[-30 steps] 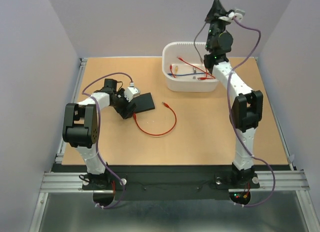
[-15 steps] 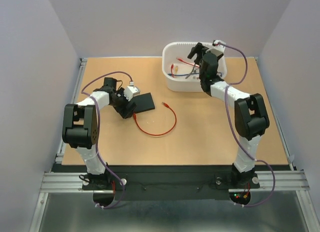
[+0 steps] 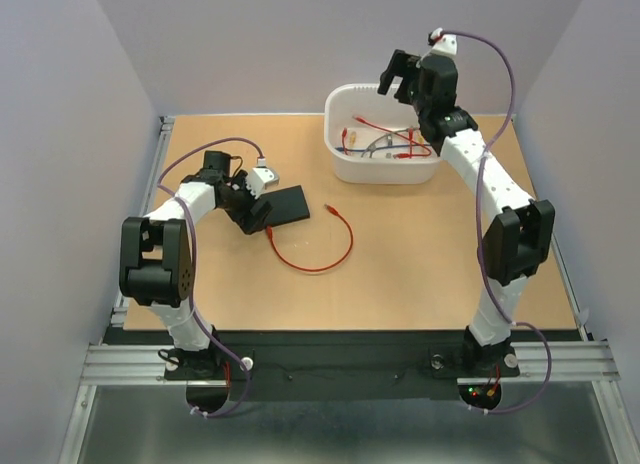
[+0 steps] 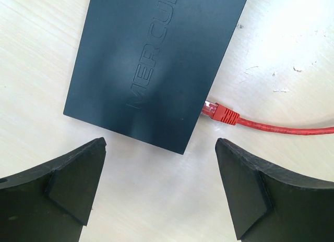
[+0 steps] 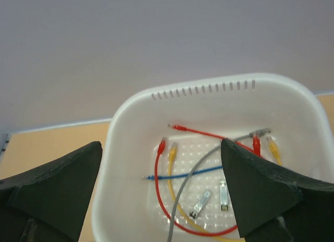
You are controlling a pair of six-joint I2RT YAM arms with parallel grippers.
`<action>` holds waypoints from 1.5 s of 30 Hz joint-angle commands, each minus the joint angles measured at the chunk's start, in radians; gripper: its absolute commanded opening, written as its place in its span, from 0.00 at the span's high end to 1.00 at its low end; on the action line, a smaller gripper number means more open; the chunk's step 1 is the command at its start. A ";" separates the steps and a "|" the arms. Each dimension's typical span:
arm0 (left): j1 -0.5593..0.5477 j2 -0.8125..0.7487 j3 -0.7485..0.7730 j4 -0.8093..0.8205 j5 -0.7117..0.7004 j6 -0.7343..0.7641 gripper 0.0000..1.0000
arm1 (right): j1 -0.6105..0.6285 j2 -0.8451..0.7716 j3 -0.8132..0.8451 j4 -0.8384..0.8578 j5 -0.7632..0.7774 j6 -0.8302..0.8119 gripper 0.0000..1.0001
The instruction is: Pull the plug from the switch port
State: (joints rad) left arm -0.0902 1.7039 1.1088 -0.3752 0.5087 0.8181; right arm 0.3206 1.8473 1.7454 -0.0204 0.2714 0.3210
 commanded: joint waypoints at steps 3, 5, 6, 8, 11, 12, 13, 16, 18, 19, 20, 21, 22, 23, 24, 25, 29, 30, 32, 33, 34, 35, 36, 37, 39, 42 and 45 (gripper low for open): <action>-0.003 -0.047 0.045 -0.028 0.021 -0.010 0.01 | -0.118 0.162 0.296 -0.406 -0.070 -0.010 0.00; -0.003 -0.061 0.034 -0.025 0.021 -0.014 0.01 | -0.117 0.095 0.249 -0.368 -0.182 0.026 0.00; -0.003 -0.067 0.028 -0.022 0.017 -0.014 0.01 | -0.112 0.061 0.229 -0.353 -0.207 0.035 0.00; 0.000 -0.085 0.016 -0.016 0.008 -0.020 0.01 | -0.060 -0.006 0.140 -0.311 -0.219 0.008 0.00; 0.013 -0.105 0.022 -0.024 0.014 -0.028 0.01 | 0.061 -0.199 -0.007 -0.216 -0.131 -0.087 0.00; 0.021 -0.112 0.026 -0.030 0.024 -0.028 0.01 | 0.081 -0.223 -0.033 -0.214 -0.127 -0.094 0.00; 0.029 -0.116 0.043 -0.037 0.037 -0.028 0.01 | 0.101 -0.255 -0.059 -0.214 -0.135 -0.094 0.00; 0.059 -0.122 0.086 -0.074 0.109 -0.028 0.02 | 0.182 -0.354 -0.217 -0.172 -0.198 -0.054 0.00; 0.075 -0.115 0.100 -0.045 0.110 -0.081 0.02 | 0.228 -0.390 -0.325 -0.121 -0.259 -0.034 0.00; 0.082 -0.109 0.108 -0.021 0.091 -0.109 0.02 | 0.253 -0.404 -0.352 -0.106 -0.267 -0.020 0.00; 0.083 -0.089 0.111 0.026 0.077 -0.137 0.02 | 0.305 -0.402 -0.378 -0.073 -0.303 0.013 0.00; 0.083 -0.076 0.120 0.048 0.065 -0.198 0.02 | 0.328 -0.396 -0.423 -0.058 -0.339 0.036 0.00; 0.083 -0.064 0.128 0.065 0.051 -0.220 0.03 | 0.356 -0.386 -0.440 -0.043 -0.351 0.061 0.00; 0.083 -0.038 0.134 0.081 0.031 -0.243 0.03 | 0.400 -0.347 -0.452 -0.020 -0.368 0.119 0.00; 0.083 -0.026 0.144 0.111 0.027 -0.279 0.03 | 0.416 -0.329 -0.486 0.005 -0.400 0.157 0.00; 0.083 -0.015 0.149 0.125 0.022 -0.298 0.03 | 0.429 -0.309 -0.512 0.048 -0.428 0.194 0.00; 0.083 0.040 0.160 0.193 -0.002 -0.364 0.03 | 0.445 -0.223 -0.664 0.335 -0.538 0.408 0.02; 0.083 0.048 0.161 0.202 -0.004 -0.373 0.03 | 0.445 -0.180 -0.691 0.432 -0.540 0.485 0.02; 0.083 0.062 0.161 0.205 -0.006 -0.385 0.04 | 0.448 -0.126 -0.722 0.496 -0.563 0.547 0.06; 0.083 0.074 0.155 0.216 -0.009 -0.390 0.04 | 0.451 -0.072 -0.727 0.555 -0.584 0.600 0.06; 0.083 0.076 0.143 0.222 -0.016 -0.392 0.04 | 0.457 -0.036 -0.725 0.576 -0.590 0.625 0.08; 0.083 0.083 0.138 0.229 -0.021 -0.399 0.04 | 0.459 -0.007 -0.713 0.594 -0.601 0.665 0.09; 0.083 0.085 0.129 0.240 -0.025 -0.401 0.04 | 0.460 0.054 -0.705 0.623 -0.616 0.684 0.11; 0.083 0.088 0.126 0.242 -0.029 -0.402 0.04 | 0.468 0.081 -0.699 0.635 -0.618 0.702 0.14; 0.079 0.099 0.122 0.248 -0.027 -0.407 0.04 | 0.477 0.134 -0.684 0.681 -0.620 0.757 0.18; 0.078 0.109 0.112 0.257 -0.027 -0.409 0.04 | 0.483 0.231 -0.655 0.727 -0.632 0.819 0.22; 0.078 0.118 0.105 0.266 -0.027 -0.405 0.04 | 0.483 0.300 -0.629 0.737 -0.620 0.846 0.27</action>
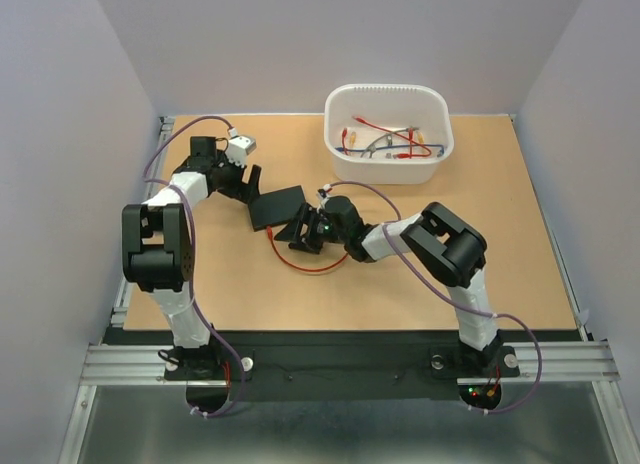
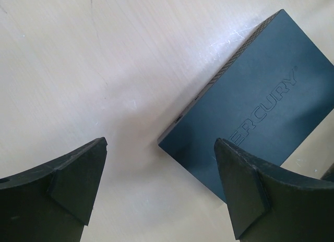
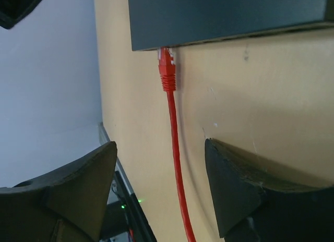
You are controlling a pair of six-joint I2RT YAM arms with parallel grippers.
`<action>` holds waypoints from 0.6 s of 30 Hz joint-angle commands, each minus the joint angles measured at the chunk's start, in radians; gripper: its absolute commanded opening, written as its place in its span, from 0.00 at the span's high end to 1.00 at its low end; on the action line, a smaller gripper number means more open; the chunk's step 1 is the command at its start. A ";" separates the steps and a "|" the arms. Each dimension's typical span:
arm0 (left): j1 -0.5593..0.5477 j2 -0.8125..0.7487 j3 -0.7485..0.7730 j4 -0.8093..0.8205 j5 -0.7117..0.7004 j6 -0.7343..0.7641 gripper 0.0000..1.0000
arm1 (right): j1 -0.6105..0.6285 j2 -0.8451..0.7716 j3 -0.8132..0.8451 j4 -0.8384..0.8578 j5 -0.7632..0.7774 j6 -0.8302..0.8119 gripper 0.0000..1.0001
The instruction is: Pull the plug from the switch port
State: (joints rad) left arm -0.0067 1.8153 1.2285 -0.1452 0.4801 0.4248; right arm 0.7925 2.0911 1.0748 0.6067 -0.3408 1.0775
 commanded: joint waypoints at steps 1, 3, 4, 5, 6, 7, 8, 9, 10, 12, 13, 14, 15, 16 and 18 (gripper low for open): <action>-0.006 0.013 -0.015 0.039 0.005 -0.012 0.04 | 0.013 0.072 0.063 0.110 -0.003 0.096 0.28; -0.007 0.025 -0.015 0.038 0.008 -0.015 0.06 | 0.016 0.107 0.083 0.111 0.014 0.108 0.31; -0.007 0.030 -0.015 0.038 0.009 -0.017 0.06 | 0.019 0.116 0.092 0.111 0.025 0.113 0.31; -0.007 0.036 -0.017 0.039 0.014 -0.021 0.07 | 0.024 0.124 0.103 0.110 0.037 0.114 0.32; -0.007 0.036 -0.020 0.039 0.014 -0.021 0.07 | 0.027 0.141 0.106 0.111 0.063 0.125 0.32; -0.007 0.036 -0.024 0.039 0.015 -0.024 0.08 | 0.030 0.147 0.108 0.111 0.077 0.128 0.32; -0.009 0.038 -0.035 0.039 0.021 -0.024 0.09 | 0.031 0.156 0.117 0.111 0.092 0.130 0.32; -0.009 0.032 -0.040 0.038 0.025 -0.024 0.10 | 0.031 0.167 0.123 0.111 0.104 0.137 0.32; -0.009 0.029 -0.050 0.033 0.035 -0.021 0.12 | 0.031 0.194 0.131 0.111 0.118 0.140 0.34; -0.012 0.022 -0.064 0.024 0.041 -0.021 0.15 | 0.033 0.233 0.161 0.119 0.132 0.156 0.37; -0.012 0.018 -0.070 0.025 0.046 -0.021 0.16 | 0.033 0.242 0.171 0.120 0.138 0.160 0.37; -0.012 0.012 -0.076 0.024 0.048 -0.021 0.16 | 0.034 0.251 0.175 0.126 0.147 0.168 0.37; -0.012 0.010 -0.081 0.022 0.049 -0.020 0.17 | 0.036 0.260 0.177 0.145 0.169 0.180 0.38; -0.012 0.009 -0.086 0.019 0.049 -0.020 0.17 | 0.036 0.267 0.177 0.149 0.180 0.186 0.39; -0.012 0.001 -0.096 0.019 0.051 -0.020 0.18 | 0.036 0.276 0.174 0.163 0.204 0.184 0.44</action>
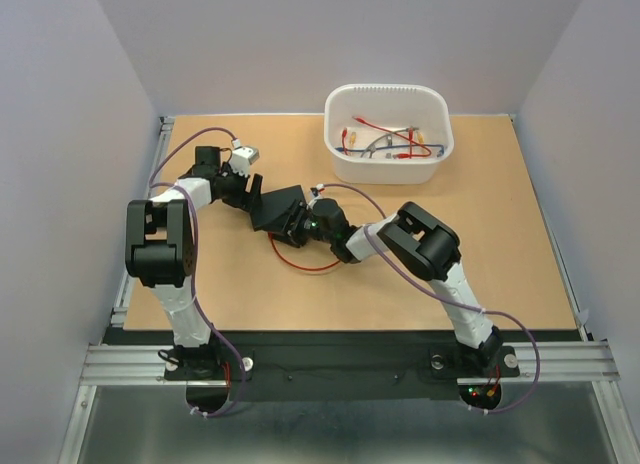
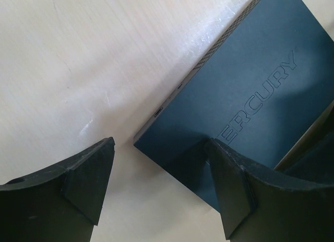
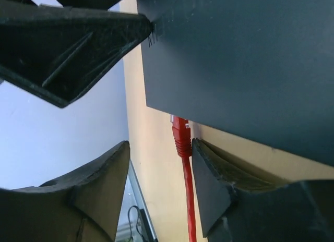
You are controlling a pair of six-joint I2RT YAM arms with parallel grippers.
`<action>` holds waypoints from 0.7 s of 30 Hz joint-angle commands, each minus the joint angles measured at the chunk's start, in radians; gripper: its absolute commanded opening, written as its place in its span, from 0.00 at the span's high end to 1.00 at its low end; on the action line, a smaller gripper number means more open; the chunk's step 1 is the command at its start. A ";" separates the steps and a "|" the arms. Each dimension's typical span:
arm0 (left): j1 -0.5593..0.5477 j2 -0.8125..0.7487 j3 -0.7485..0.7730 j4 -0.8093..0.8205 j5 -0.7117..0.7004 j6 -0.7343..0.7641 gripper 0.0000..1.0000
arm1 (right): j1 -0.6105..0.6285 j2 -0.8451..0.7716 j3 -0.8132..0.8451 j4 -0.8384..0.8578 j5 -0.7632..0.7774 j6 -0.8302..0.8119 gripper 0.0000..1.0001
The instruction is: Pull the plug from the switch port
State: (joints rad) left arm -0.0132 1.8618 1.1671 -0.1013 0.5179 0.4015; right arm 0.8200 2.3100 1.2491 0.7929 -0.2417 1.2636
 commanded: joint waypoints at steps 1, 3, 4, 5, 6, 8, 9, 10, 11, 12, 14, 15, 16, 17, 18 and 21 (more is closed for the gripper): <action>-0.005 -0.047 -0.041 -0.025 0.010 0.003 0.18 | 0.007 0.057 -0.002 -0.020 0.125 -0.006 0.48; -0.005 -0.050 -0.044 -0.023 0.010 0.007 0.18 | 0.008 0.061 -0.004 -0.012 0.131 -0.010 0.53; -0.005 -0.049 -0.047 -0.024 0.004 0.008 0.18 | 0.007 0.062 -0.010 -0.008 0.139 -0.010 0.57; -0.005 -0.049 -0.047 -0.023 0.004 0.007 0.18 | 0.008 0.062 -0.013 -0.003 0.140 -0.010 0.60; -0.005 -0.047 -0.047 -0.023 0.004 0.007 0.18 | 0.005 0.062 -0.016 0.000 0.143 -0.009 0.61; -0.005 -0.044 -0.049 -0.021 0.005 0.008 0.18 | 0.007 0.065 -0.017 0.003 0.156 -0.007 0.63; -0.007 -0.046 -0.049 -0.021 0.007 0.008 0.18 | 0.007 0.069 -0.017 0.003 0.168 -0.007 0.63; -0.007 -0.044 -0.050 -0.023 0.007 0.008 0.18 | 0.005 0.072 -0.017 0.003 0.174 -0.007 0.63; -0.008 -0.043 -0.053 -0.021 0.011 0.007 0.18 | 0.005 0.075 -0.016 0.005 0.182 -0.004 0.63; -0.008 -0.044 -0.056 -0.021 0.014 0.005 0.18 | 0.004 0.077 -0.014 0.006 0.189 0.003 0.63; -0.013 -0.044 -0.067 -0.020 0.016 0.005 0.19 | 0.002 0.088 -0.005 0.006 0.200 0.003 0.63; -0.014 -0.046 -0.070 -0.017 0.014 0.007 0.19 | 0.001 0.088 -0.001 0.008 0.209 0.005 0.63; -0.016 -0.047 -0.075 -0.017 0.016 0.007 0.20 | -0.001 0.094 0.004 0.008 0.214 0.005 0.63; -0.016 -0.049 -0.079 -0.017 0.014 0.007 0.20 | -0.002 0.094 0.006 0.008 0.222 0.008 0.64; -0.016 -0.052 -0.080 -0.017 0.014 0.005 0.20 | -0.005 0.094 0.003 0.008 0.228 0.017 0.65; -0.016 -0.064 -0.086 -0.017 0.013 0.005 0.21 | -0.012 0.091 0.000 0.008 0.236 0.020 0.72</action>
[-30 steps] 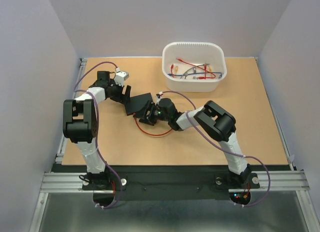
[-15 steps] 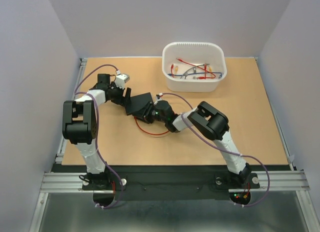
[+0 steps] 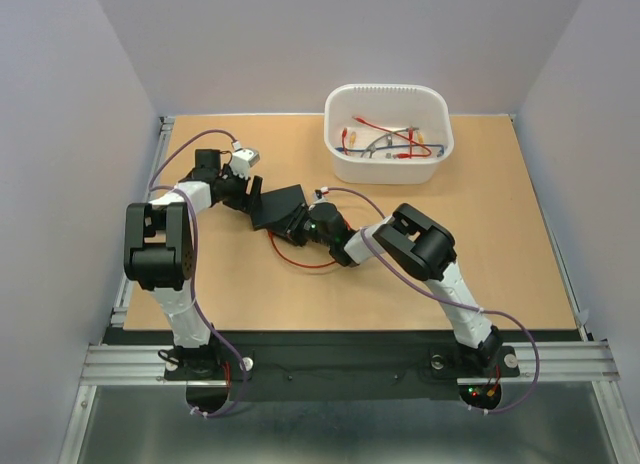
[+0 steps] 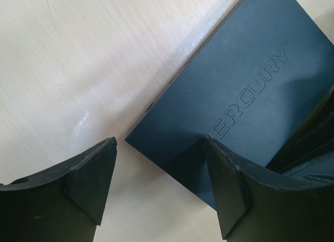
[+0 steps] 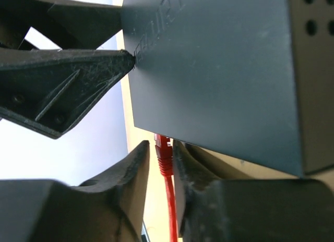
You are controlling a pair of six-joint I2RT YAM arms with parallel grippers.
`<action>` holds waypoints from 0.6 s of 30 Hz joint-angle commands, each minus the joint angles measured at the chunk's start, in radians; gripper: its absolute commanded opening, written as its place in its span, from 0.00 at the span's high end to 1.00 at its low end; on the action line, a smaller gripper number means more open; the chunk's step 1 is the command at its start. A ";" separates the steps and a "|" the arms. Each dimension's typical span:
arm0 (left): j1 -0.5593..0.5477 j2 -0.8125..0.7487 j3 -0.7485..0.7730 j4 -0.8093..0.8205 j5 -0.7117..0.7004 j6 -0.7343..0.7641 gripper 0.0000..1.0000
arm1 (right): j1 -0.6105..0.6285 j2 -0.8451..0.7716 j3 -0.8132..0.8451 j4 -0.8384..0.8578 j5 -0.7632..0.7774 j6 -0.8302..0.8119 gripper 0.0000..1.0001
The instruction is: Pull the plug from the switch port
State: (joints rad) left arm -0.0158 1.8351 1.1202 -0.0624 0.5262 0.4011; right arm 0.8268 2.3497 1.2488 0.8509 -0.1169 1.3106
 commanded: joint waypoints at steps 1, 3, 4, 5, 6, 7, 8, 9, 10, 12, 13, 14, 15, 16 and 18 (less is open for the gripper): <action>-0.013 -0.037 -0.039 -0.054 0.006 0.005 0.21 | -0.018 0.052 0.001 -0.050 0.111 -0.027 0.74; -0.013 -0.039 -0.040 -0.053 0.005 0.005 0.21 | -0.020 0.056 0.004 -0.050 0.111 -0.031 0.81; -0.013 -0.039 -0.042 -0.054 0.003 0.005 0.21 | -0.020 0.057 0.005 -0.050 0.111 -0.031 0.88; -0.015 -0.039 -0.042 -0.056 0.004 0.005 0.21 | -0.020 0.057 0.003 -0.050 0.111 -0.028 0.91; -0.015 -0.040 -0.043 -0.054 0.006 0.007 0.21 | -0.021 0.060 0.003 -0.050 0.111 -0.025 0.94; -0.015 -0.039 -0.046 -0.054 0.009 0.007 0.21 | -0.022 0.062 0.001 -0.050 0.111 -0.022 0.99; -0.015 -0.042 -0.052 -0.054 0.014 0.010 0.21 | -0.023 0.062 0.001 -0.050 0.109 -0.019 1.00; -0.016 -0.043 -0.056 -0.056 0.018 0.015 0.20 | -0.023 0.063 0.000 -0.050 0.103 -0.020 1.00; -0.016 -0.046 -0.057 -0.062 0.026 0.025 0.19 | -0.025 0.062 -0.003 -0.050 0.103 -0.022 1.00; -0.016 -0.071 -0.060 -0.100 0.076 0.085 0.12 | -0.026 0.056 -0.017 -0.050 0.103 -0.033 1.00; -0.016 -0.089 -0.062 -0.118 0.095 0.117 0.10 | -0.026 0.048 -0.023 -0.052 0.102 -0.037 0.99; -0.016 -0.133 -0.062 -0.158 0.118 0.195 0.07 | -0.028 0.042 -0.037 -0.050 0.100 -0.046 1.00; -0.018 -0.158 -0.065 -0.169 0.123 0.226 0.06 | -0.029 0.039 -0.043 -0.050 0.097 -0.054 1.00; -0.016 -0.184 -0.068 -0.181 0.120 0.270 0.05 | -0.031 0.034 -0.048 -0.050 0.091 -0.063 1.00; -0.016 -0.249 -0.083 -0.214 0.101 0.341 0.04 | -0.031 0.028 -0.051 -0.050 0.062 -0.094 1.00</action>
State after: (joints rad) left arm -0.0257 1.7237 1.0523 -0.1757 0.5934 0.5709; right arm 0.8261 2.3505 1.2404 0.8654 -0.1085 1.3212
